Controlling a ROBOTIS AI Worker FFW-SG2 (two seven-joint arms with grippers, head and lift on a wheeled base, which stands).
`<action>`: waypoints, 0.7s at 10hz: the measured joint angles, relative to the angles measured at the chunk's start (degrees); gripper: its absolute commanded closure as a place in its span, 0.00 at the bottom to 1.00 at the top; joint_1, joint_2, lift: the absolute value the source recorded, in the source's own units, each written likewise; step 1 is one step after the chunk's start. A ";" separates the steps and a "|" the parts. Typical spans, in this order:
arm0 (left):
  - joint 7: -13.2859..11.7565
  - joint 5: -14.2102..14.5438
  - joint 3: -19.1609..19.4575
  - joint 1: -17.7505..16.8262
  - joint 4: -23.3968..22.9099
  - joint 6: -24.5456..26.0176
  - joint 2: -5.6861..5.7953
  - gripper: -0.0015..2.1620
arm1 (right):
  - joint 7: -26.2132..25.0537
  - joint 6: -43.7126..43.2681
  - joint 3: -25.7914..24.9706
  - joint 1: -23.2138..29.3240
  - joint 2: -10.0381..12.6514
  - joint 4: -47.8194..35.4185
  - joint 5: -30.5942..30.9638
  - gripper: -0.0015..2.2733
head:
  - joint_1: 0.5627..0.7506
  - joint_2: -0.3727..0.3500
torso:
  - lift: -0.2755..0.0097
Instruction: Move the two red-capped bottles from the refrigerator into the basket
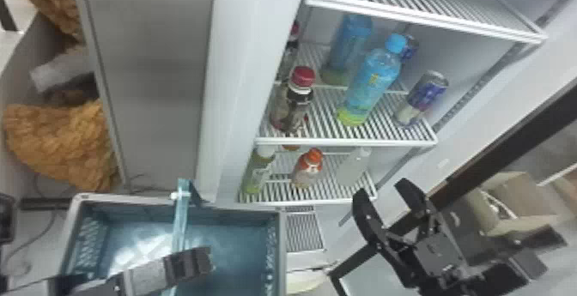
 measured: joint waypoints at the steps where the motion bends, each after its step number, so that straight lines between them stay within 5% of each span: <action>1: 0.04 0.01 0.07 0.00 0.00 0.00 -0.05 0.56 | -0.03 0.00 0.00 0.36 0.00 -0.29 -0.03 0.06 | 0.70 0.03 | 0.97; 7: 0.12 -0.10 0.16 -0.14 0.00 0.00 -0.07 0.56 | -0.09 -0.03 0.00 1.60 0.36 -1.19 -0.04 0.06 | 0.70 0.03 | 0.97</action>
